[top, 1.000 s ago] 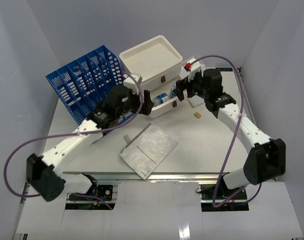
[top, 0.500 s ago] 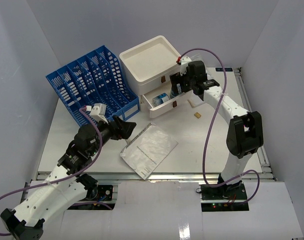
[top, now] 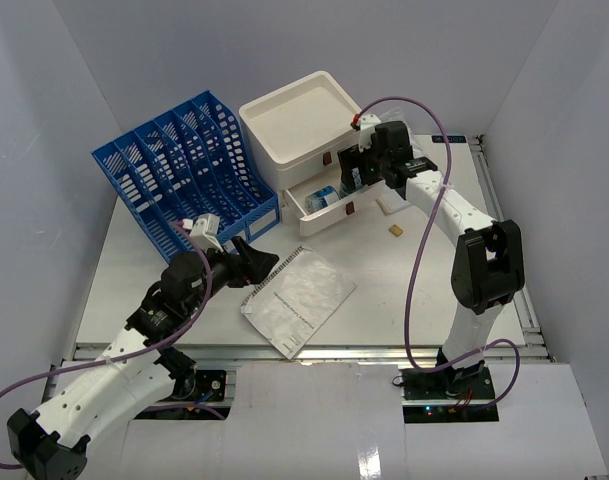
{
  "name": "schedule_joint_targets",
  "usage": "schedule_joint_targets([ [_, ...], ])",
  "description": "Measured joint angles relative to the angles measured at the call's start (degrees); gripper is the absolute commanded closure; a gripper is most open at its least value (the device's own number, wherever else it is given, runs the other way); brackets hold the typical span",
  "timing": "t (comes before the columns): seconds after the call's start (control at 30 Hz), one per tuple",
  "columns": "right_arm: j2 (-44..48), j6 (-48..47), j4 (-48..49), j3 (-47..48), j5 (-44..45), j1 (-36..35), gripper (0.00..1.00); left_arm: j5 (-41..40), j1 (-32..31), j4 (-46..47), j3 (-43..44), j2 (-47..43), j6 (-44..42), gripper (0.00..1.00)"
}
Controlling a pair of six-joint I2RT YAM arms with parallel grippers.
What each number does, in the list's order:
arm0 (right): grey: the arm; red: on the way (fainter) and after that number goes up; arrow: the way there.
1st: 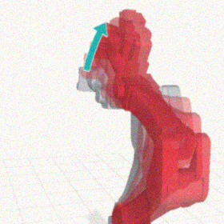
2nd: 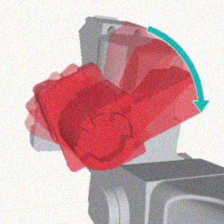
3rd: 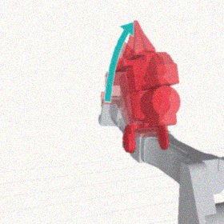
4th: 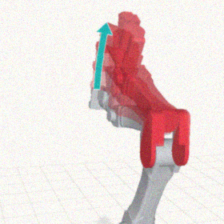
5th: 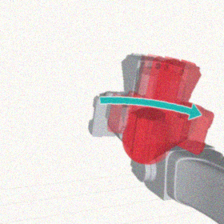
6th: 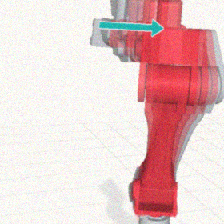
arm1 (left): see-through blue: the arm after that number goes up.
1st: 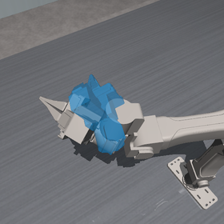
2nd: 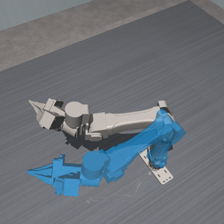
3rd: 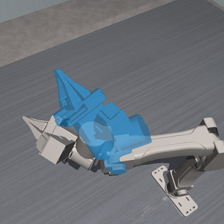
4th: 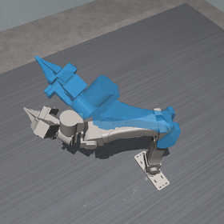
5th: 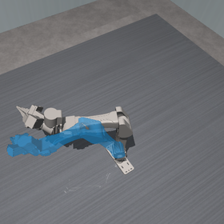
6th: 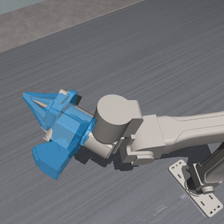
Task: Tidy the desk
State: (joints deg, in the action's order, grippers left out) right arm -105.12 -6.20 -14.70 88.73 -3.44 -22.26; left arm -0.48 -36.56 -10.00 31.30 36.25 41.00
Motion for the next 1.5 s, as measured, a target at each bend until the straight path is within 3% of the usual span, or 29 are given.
schedule_joint_targets([
  [0.77,0.3,-2.6,-0.6,0.0,-8.4,-0.3,0.1,3.6,0.0,3.6,-1.8,-0.4,1.6,0.02],
  [1.07,0.4,-3.2,-0.6,0.0,-7.3,-0.4,0.1,4.0,0.0,3.6,-1.8,-0.5,1.7,0.02],
  [1.4,-2.0,-4.5,-0.8,0.1,-4.3,-0.4,0.01,4.4,0.0,3.6,-1.8,-0.6,1.9,0.02],
  [1.5,-2.8,-4.9,-1.1,0.4,-4.1,-0.4,0.15,4.7,0.0,3.9,-1.8,-0.1,2.0,0.02],
])
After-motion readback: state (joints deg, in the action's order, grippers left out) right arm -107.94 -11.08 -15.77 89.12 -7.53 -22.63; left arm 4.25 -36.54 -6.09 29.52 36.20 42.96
